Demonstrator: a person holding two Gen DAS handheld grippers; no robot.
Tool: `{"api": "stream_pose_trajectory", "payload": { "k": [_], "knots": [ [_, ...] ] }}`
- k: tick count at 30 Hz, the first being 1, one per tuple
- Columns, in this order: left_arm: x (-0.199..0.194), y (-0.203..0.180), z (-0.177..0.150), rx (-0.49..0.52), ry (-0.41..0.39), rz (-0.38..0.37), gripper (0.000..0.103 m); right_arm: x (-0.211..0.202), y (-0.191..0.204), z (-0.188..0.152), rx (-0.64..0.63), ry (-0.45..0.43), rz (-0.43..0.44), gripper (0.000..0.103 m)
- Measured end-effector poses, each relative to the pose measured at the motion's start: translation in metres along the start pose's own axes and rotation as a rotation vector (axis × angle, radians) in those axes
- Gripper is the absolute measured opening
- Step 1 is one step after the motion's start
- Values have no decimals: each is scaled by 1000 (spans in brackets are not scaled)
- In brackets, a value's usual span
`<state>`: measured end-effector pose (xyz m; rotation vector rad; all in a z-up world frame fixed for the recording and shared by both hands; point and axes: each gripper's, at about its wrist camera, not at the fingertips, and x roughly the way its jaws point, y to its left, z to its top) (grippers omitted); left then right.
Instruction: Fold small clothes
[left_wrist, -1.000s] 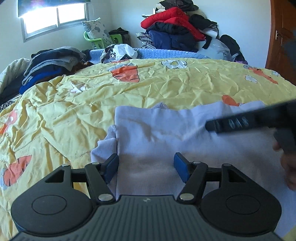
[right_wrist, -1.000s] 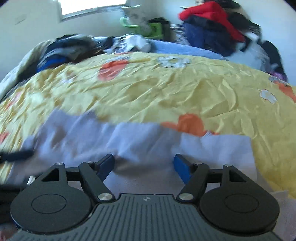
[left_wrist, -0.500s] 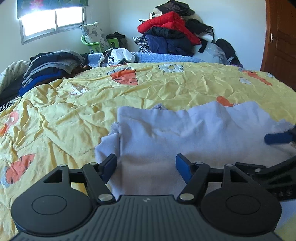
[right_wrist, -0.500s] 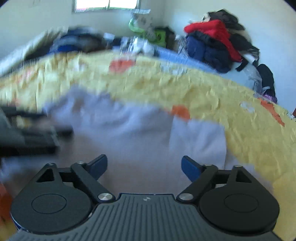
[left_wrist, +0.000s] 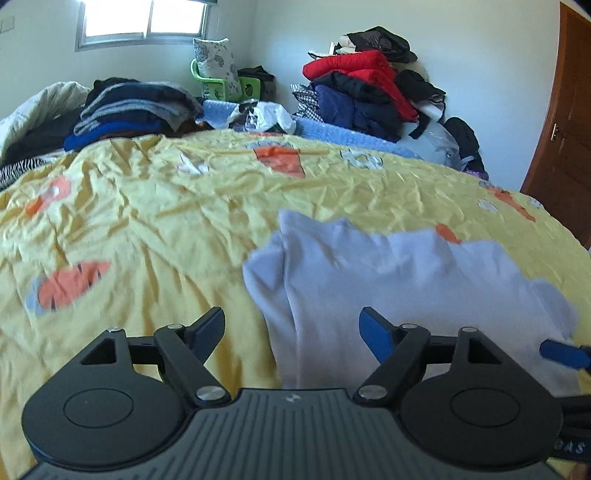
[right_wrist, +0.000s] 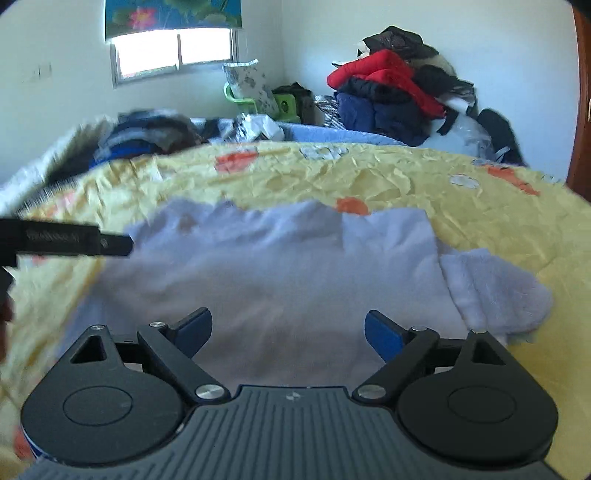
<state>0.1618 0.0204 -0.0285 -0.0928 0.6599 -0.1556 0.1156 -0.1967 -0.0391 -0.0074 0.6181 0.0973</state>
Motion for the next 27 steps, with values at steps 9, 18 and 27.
{"api": "stream_pose_trajectory", "payload": {
  "k": [9,18,27],
  "knots": [
    [-1,-6,-48,62,5,61,94,-5,-28,-36,8,39,-54,101],
    [0,-6,-50,56,2,72,103,-3,-23,-37,0,43,-56,103],
    [0,-6,-51,53,2,76,103,-4,-23,-37,3,43,-54,103]
  ]
}}
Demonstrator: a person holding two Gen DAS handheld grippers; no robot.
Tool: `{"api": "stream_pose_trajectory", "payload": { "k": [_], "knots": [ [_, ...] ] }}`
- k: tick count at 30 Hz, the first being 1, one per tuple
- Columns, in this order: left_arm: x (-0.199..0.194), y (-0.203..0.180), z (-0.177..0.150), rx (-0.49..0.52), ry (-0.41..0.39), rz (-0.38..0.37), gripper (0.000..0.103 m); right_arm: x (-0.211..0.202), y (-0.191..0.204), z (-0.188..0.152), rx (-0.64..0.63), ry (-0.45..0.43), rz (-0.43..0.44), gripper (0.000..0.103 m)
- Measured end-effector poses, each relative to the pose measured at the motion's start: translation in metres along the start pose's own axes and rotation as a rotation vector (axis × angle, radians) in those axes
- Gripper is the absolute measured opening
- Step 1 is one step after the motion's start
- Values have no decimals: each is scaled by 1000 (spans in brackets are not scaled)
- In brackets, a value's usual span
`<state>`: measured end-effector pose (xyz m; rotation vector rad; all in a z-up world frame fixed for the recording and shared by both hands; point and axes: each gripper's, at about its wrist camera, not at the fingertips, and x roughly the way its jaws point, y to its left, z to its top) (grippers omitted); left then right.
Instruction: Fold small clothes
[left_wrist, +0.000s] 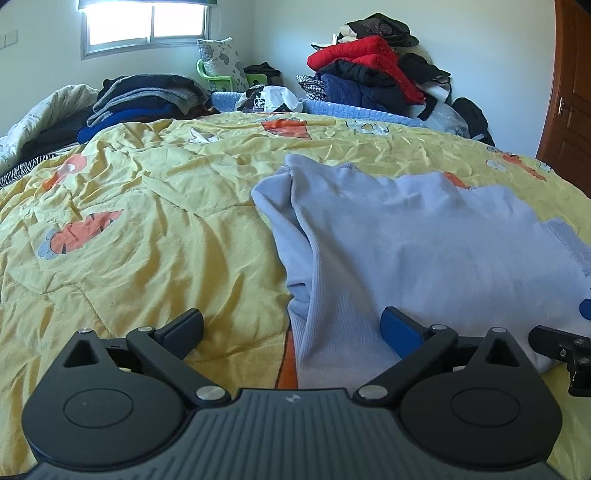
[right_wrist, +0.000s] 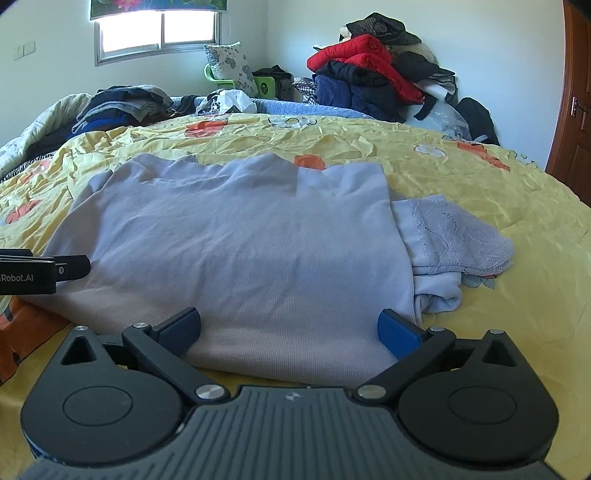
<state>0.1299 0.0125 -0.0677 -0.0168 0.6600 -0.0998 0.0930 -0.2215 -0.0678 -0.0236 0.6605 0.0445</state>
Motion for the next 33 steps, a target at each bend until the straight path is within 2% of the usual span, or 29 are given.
{"api": "stream_pose_trajectory", "payload": {
  "k": [12,15,18,21,24,28,31,33],
  "knots": [
    [-1,-2,-1,8,1,-4,103,0,0,0,11,0,-10,102],
    [-10,5,-4,-24,-27,-36,103,0,-1,0,15,-1,-11,103],
    [-14,22,1,-98,-35,-65,103,-3,-3,0,27,-3,-13,102],
    [-13,42,17,-114,-5,-114,103,-26,2,-6,86,-60,-21,98],
    [2,62,41,-138,55,-184,103,-47,33,-14,-75,-113,-47,98],
    [34,81,65,-250,165,-296,103,-57,80,-18,-286,-168,-20,94],
    [54,89,73,-346,231,-373,103,-54,107,-16,-391,-168,2,87],
    [64,89,77,-365,253,-417,103,-51,122,-16,-453,-167,-4,86]
  ]
}}
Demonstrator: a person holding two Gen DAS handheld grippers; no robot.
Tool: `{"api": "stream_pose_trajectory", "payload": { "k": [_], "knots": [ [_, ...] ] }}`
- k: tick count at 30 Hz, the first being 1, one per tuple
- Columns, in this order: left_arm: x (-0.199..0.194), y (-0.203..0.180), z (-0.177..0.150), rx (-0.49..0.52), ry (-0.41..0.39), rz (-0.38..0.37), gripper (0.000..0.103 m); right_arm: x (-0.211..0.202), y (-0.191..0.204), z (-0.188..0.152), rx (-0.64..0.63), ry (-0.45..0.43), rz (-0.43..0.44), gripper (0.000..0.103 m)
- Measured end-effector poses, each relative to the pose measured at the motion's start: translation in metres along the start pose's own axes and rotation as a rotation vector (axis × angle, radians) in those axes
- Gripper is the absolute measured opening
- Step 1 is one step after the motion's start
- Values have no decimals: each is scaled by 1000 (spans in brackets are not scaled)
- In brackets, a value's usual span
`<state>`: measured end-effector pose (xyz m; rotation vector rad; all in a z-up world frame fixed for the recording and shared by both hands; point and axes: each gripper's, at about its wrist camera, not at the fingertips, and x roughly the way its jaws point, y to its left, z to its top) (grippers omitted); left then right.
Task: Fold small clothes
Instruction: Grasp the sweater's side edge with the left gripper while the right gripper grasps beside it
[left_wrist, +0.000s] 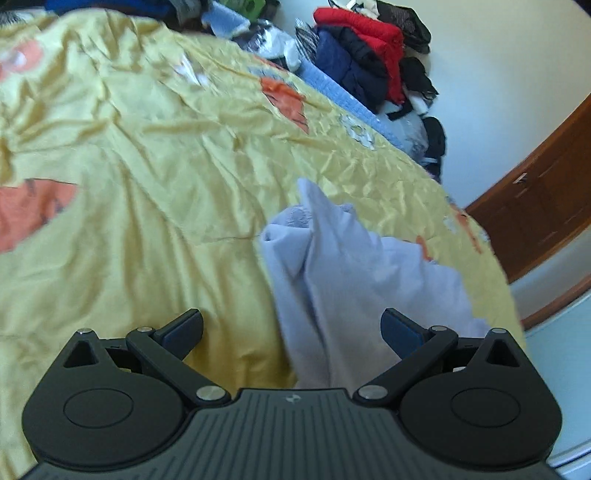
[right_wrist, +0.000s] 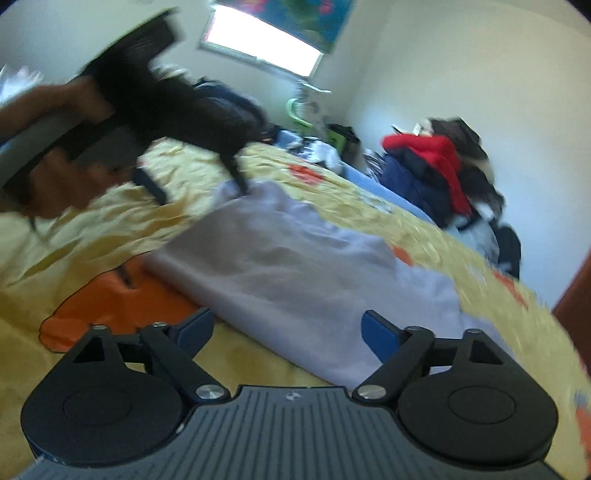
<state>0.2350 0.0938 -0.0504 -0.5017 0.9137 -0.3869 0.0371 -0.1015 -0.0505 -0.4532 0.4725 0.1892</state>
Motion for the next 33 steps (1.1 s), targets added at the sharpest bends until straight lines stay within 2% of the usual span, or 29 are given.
{"api": "stream_pose_trajectory", "payload": {
  "k": [2,7,11,16,20,23,26,27,29,31,32,33],
  "knots": [
    [7,0,6,4,12,-25,103,2,12,4,-56,2,-9,86],
    [26,-2,18,-19,87,-167,103,14,33,13,-118,18,-6,81],
    [36,-9,24,-2,113,-185,103,28,55,20,-180,0,-49,81],
    [49,-1,35,-69,118,-249,103,44,75,30,-257,-28,-119,80],
    [64,0,49,-94,103,-280,103,53,79,38,-254,-33,-124,76],
    [72,-3,53,-108,87,-283,102,61,78,40,-248,-25,-122,67],
    [73,-8,52,-76,77,-268,100,63,81,40,-267,-20,-109,47],
    [73,-10,51,-60,72,-259,95,64,84,39,-284,-14,-105,36],
    [73,-13,49,-25,60,-225,80,64,90,37,-314,-12,-103,29],
    [72,-14,49,-2,53,-177,51,64,93,37,-327,-12,-99,26],
    [72,-13,49,-5,50,-160,44,64,94,37,-325,-11,-95,25],
    [74,-11,50,-16,50,-147,33,65,94,38,-322,-10,-90,24]
  ]
}}
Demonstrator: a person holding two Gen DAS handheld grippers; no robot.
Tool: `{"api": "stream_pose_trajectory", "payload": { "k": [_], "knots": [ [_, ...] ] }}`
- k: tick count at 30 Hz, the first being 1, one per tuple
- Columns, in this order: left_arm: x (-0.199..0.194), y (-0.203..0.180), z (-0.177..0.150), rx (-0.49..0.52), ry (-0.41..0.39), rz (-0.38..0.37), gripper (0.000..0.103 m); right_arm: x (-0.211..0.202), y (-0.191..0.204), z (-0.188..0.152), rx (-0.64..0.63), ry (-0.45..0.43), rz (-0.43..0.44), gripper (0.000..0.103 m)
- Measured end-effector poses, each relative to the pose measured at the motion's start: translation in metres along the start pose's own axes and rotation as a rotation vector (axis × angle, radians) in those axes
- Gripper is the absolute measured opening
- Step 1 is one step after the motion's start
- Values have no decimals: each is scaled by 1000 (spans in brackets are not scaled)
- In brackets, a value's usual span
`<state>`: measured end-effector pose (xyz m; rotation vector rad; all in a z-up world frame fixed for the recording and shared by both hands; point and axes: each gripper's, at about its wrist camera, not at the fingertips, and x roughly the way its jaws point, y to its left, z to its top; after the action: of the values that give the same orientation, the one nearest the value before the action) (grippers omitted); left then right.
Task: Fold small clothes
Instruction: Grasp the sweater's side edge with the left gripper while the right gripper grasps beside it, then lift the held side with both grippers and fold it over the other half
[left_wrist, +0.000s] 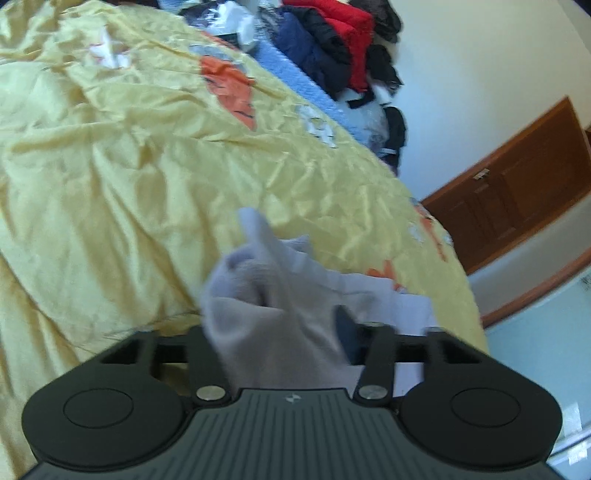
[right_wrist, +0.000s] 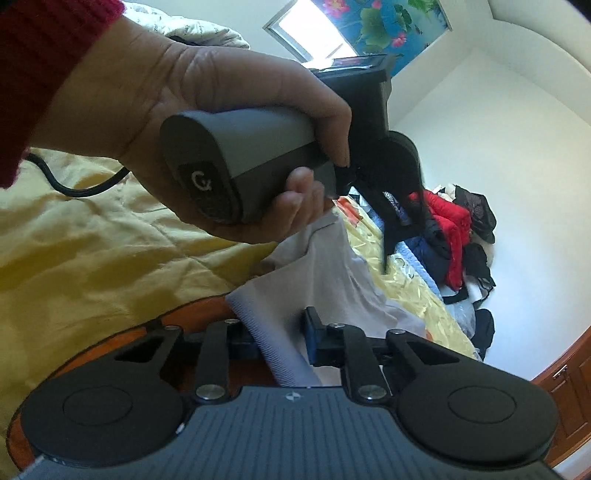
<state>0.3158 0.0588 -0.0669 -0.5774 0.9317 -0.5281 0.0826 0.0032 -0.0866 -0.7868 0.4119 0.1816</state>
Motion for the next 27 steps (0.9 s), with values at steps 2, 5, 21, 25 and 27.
{"api": "stream_pose_trajectory", "payload": {
  "k": [2,5,21,25,27],
  "knots": [
    [3,4,0,-20,2,22,19,-1,-1,0,5,2,11,21],
    [1,-3,-5,27,-22,74,13,-1,-1,1,5,3,22,16],
    [-5,-70,-24,353,-76,335,10,-13,-74,-15,382,-50,236,6],
    [-8,-81,-22,346,-88,352,10,-21,-91,-23,456,-81,255,6],
    [-11,-87,-21,344,-99,358,10,-26,-95,-26,476,-96,247,6]
  ]
}}
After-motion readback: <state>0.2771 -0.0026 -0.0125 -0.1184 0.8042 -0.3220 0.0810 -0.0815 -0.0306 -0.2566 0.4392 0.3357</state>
